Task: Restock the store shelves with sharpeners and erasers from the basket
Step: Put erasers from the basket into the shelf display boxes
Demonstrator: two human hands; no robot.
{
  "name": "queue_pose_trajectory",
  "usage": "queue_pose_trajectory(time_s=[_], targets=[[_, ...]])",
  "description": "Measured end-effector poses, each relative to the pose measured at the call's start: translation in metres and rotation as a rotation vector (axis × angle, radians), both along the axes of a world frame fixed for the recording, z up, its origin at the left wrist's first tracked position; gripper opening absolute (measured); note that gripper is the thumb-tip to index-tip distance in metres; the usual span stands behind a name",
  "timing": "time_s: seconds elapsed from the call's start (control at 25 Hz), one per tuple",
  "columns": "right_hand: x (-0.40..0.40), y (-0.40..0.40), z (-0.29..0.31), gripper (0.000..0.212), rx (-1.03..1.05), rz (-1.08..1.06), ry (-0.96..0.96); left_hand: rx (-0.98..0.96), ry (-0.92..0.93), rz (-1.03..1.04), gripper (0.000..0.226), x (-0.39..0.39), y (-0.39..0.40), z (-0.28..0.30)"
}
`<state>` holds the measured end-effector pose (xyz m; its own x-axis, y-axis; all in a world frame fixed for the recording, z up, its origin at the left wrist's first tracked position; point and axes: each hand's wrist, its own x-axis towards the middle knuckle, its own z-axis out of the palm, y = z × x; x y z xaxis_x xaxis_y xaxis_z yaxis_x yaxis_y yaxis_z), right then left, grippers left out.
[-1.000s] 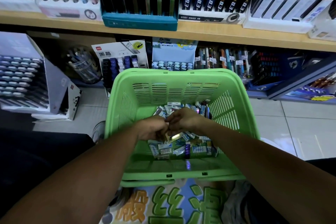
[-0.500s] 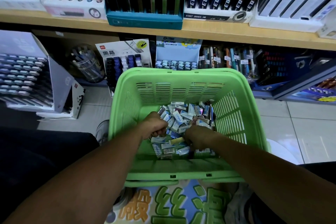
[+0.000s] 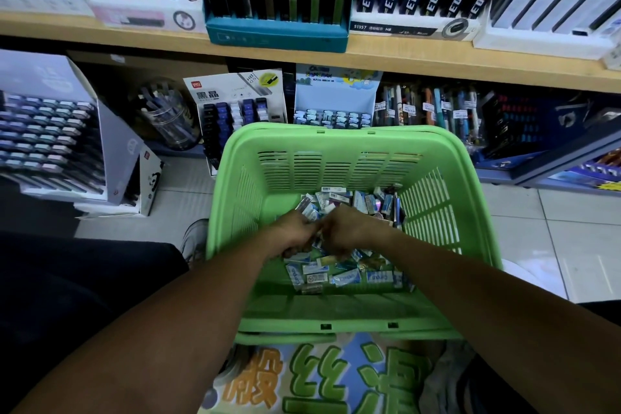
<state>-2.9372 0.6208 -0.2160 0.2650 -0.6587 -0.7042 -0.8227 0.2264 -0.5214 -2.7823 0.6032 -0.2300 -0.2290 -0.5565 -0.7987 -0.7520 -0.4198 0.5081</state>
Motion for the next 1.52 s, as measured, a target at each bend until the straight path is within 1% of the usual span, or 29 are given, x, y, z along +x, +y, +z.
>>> queue_pose_trajectory(time_s=[0.04,0.08,0.12,0.2,0.28,0.36,0.48,0.6,0.76,0.88,0.96,1.0,1.04,1.08,1.12,1.2,1.24,1.4,1.52], targets=[[-0.005,0.007,-0.007,0.007,-0.067,0.214,0.173,-0.131,-0.100,-0.099,0.045,0.004,0.000,-0.004],[-0.008,0.014,-0.014,0.011,-0.130,0.368,0.283,-0.254,-0.183,-0.162,0.040,0.008,-0.001,-0.007],[-0.013,0.020,-0.021,0.019,-0.183,0.441,0.329,-0.359,-0.245,-0.200,0.035,0.011,-0.003,-0.007],[-0.018,0.027,-0.026,0.028,-0.263,0.443,0.334,-0.509,-0.346,-0.304,0.042,0.013,-0.005,-0.006],[-0.016,0.030,-0.026,0.026,-0.305,0.424,0.343,-0.549,-0.383,-0.425,0.045,0.013,-0.005,-0.011],[-0.012,0.033,-0.029,0.028,-0.346,0.445,0.388,-0.515,-0.373,-0.491,0.037,0.007,-0.002,-0.015],[-0.004,0.037,-0.035,0.038,-0.361,0.507,0.415,-0.498,-0.408,-0.547,0.031,0.004,-0.005,-0.015],[0.000,0.035,-0.037,0.037,-0.307,0.473,0.418,-0.394,-0.418,-0.543,0.030,0.004,0.001,-0.019],[0.010,0.035,-0.038,0.032,-0.330,0.400,0.388,-0.427,-0.453,-0.596,0.025,0.005,0.011,-0.024],[0.014,0.030,-0.040,0.032,-0.266,0.268,0.319,-0.419,-0.451,-0.501,0.025,0.010,0.006,-0.025],[0.017,0.027,-0.043,0.023,-0.193,0.118,0.264,-0.387,-0.459,-0.365,0.026,0.012,0.001,-0.022],[0.019,0.027,-0.043,0.018,-0.173,0.069,0.247,-0.360,-0.456,-0.324,0.027,0.013,0.000,-0.022],[0.021,0.028,-0.043,0.018,-0.161,0.038,0.238,-0.332,-0.454,-0.297,0.028,0.013,-0.001,-0.021],[0.021,0.030,-0.042,0.019,-0.165,0.044,0.254,-0.307,-0.450,-0.275,0.029,0.012,-0.002,-0.021],[0.021,0.031,-0.041,0.020,-0.200,0.099,0.292,-0.272,-0.444,-0.259,0.031,0.011,-0.003,-0.019],[0.020,0.032,-0.037,0.032,-0.293,0.261,0.396,-0.208,-0.433,-0.233,0.035,0.008,-0.001,-0.017],[0.018,0.032,-0.037,0.035,-0.321,0.303,0.422,-0.175,-0.427,-0.222,0.036,0.006,0.000,-0.016],[0.021,0.030,-0.040,0.032,-0.326,0.336,0.446,-0.078,-0.383,-0.162,0.024,0.005,0.001,-0.019],[0.023,0.032,-0.043,0.034,-0.281,0.313,0.393,-0.055,-0.343,-0.049,0.023,0.004,-0.003,-0.017]])
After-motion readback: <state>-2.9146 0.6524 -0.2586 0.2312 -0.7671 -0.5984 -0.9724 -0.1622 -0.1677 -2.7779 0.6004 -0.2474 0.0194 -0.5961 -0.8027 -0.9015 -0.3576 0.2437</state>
